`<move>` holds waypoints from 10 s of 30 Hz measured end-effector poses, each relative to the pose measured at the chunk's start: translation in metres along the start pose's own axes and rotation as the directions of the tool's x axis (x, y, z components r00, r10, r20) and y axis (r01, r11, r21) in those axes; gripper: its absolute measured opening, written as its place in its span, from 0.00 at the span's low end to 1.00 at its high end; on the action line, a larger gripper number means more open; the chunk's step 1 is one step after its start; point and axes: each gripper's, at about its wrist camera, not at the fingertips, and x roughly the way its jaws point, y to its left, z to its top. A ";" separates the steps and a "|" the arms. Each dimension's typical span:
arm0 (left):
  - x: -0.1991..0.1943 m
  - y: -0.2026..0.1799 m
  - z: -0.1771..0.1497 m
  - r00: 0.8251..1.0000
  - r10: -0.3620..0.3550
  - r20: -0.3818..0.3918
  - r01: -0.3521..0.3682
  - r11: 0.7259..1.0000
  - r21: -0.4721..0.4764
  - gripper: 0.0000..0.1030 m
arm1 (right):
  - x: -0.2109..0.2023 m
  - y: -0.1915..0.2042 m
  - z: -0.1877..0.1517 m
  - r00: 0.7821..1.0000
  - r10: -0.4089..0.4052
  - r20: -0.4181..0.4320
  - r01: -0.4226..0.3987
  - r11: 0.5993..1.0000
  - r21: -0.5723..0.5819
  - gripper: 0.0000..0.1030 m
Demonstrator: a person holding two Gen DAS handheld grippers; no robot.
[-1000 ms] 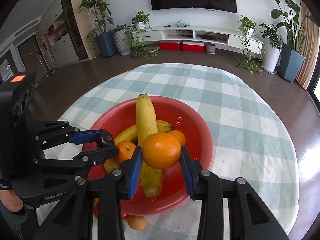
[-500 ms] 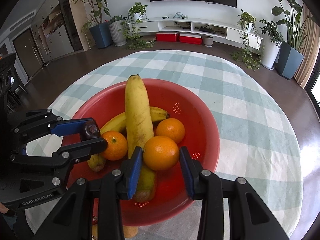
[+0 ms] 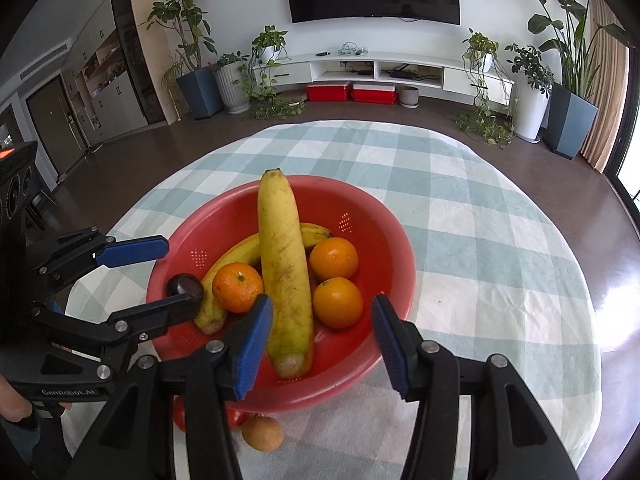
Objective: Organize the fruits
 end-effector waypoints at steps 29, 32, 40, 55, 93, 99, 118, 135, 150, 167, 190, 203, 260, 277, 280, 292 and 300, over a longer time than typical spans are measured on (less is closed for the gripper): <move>-0.036 -0.011 -0.088 0.999 -0.025 -0.032 0.023 0.999 -0.046 0.98 | -0.060 0.034 -0.128 0.996 0.089 0.005 -0.089 0.988 0.130 0.78; -0.028 -0.015 -0.081 0.998 -0.034 -0.046 0.033 0.999 -0.024 0.71 | -0.060 0.033 -0.129 0.997 0.083 0.003 -0.082 0.988 0.130 0.76; -0.004 -0.016 -0.069 0.996 -0.040 -0.083 0.032 0.995 -0.091 0.56 | -0.056 0.028 -0.131 0.996 0.089 -0.005 -0.087 0.986 0.144 0.73; 0.022 -0.018 -0.064 0.990 -0.023 -0.139 0.004 0.990 -0.139 0.56 | -0.055 0.025 -0.135 0.994 0.106 -0.004 -0.104 0.982 0.159 0.72; 0.019 -0.012 -0.077 0.990 -0.054 -0.129 0.038 0.992 -0.122 0.37 | -0.050 0.036 -0.128 0.996 0.084 -0.023 -0.081 0.990 0.117 0.70; 0.008 -0.010 -0.084 0.990 -0.072 -0.118 0.057 0.990 -0.131 0.37 | -0.050 0.038 -0.127 0.996 0.082 -0.026 -0.079 0.991 0.107 0.67; -0.053 -0.032 -0.144 0.977 -0.193 -0.091 0.185 0.979 -0.088 0.37 | -0.043 0.049 -0.124 0.997 0.071 -0.041 -0.067 0.995 0.078 0.68; -0.080 -0.052 -0.157 0.967 -0.251 -0.037 0.252 0.968 0.010 0.37 | -0.039 0.056 -0.124 0.996 0.069 -0.055 -0.066 0.996 0.054 0.68; -0.098 -0.042 -0.182 0.946 -0.322 -0.037 0.317 0.943 -0.105 0.37 | -0.035 0.081 -0.124 0.988 0.136 -0.071 -0.136 0.991 0.002 0.68; -0.093 -0.071 -0.191 0.984 -0.147 -0.099 0.152 0.987 0.043 0.56 | -0.036 0.065 -0.121 0.994 0.071 -0.081 -0.070 0.997 0.016 0.68; -0.151 -0.089 -0.229 0.999 -0.023 0.043 0.022 0.999 0.032 0.56 | 0.008 0.185 -0.105 0.878 0.191 -0.439 -0.356 0.873 -0.332 0.54; -0.151 -0.079 -0.232 0.998 -0.050 0.047 0.050 0.999 -0.014 0.61 | 0.007 0.187 -0.102 0.880 0.167 -0.444 -0.348 0.864 -0.365 0.34; -0.077 -0.040 -0.039 1.000 0.015 0.014 -0.016 0.998 0.069 0.36 | -0.074 0.011 -0.031 0.985 0.174 0.004 -0.174 0.984 0.049 0.29; 0.024 -0.003 0.031 0.999 0.026 -0.043 -0.027 1.000 -0.006 0.36 | 0.023 -0.006 0.027 0.998 0.026 -0.065 -0.026 1.000 -0.003 0.30; 0.037 -0.006 0.028 0.998 0.032 -0.053 -0.032 0.999 0.002 0.37 | 0.034 -0.005 0.024 0.996 0.013 -0.084 -0.014 1.000 -0.013 0.30; 0.023 -0.006 0.023 0.999 0.046 0.015 -0.046 0.999 -0.018 0.78 | 0.028 0.002 0.013 0.996 -0.012 -0.083 0.008 0.999 -0.053 0.50; -0.024 -0.012 -0.004 0.995 0.067 0.075 -0.064 0.997 -0.032 1.00 | -0.023 0.002 -0.013 1.000 0.017 0.014 -0.017 1.000 0.005 0.69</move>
